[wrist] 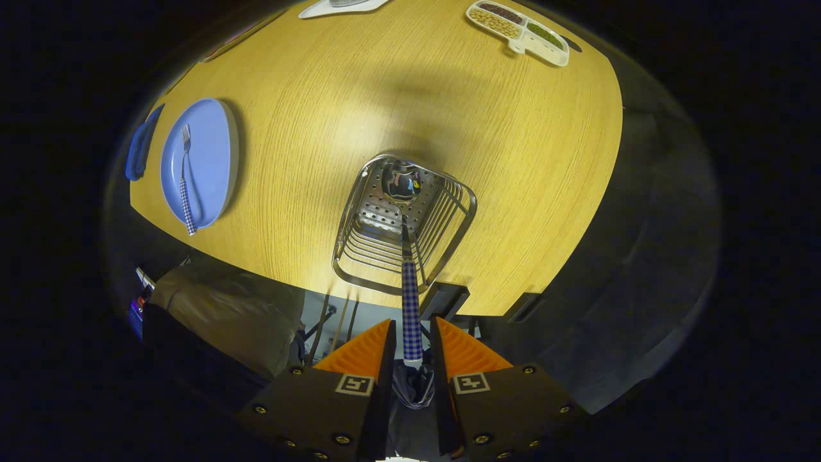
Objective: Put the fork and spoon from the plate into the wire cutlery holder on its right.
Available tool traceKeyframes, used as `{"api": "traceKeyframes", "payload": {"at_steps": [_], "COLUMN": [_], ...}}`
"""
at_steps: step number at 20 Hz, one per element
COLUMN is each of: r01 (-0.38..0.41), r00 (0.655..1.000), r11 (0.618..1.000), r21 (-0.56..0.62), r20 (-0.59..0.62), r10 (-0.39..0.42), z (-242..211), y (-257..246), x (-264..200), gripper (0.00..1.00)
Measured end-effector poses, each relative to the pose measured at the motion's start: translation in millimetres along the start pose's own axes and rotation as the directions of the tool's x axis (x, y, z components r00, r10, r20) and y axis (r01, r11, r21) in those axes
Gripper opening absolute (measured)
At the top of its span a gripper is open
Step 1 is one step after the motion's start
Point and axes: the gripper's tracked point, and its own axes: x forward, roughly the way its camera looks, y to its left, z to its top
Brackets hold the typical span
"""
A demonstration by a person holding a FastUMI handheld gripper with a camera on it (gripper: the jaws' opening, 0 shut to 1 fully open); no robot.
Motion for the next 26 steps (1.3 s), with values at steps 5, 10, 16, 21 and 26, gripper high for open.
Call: {"api": "traceKeyframes", "payload": {"at_steps": [5, 10, 16, 21, 26], "r01": [0.005, -0.009, -0.028, -0.038, -0.065], "r00": [0.994, 0.976, 0.958, 0.949, 0.943], "r11": [1.000, 1.000, 0.997, 0.986, 0.974], "r21": [0.020, -0.009, -0.072, -0.161, -0.216], "r20": [0.107, 0.218, 0.284, 0.303, 0.307], "r10": [-0.007, 0.011, 0.047, 0.086, 0.131], "z": [-12.8, -18.6, -12.6, 12.6, 33.2], "y": [5.0, 40.8, 96.8, 154.7, 199.8], "x": [-24.1, -42.5, -49.2, -48.9, -44.6], "gripper": [0.31, 0.31, 0.32, 0.31, 0.32]}}
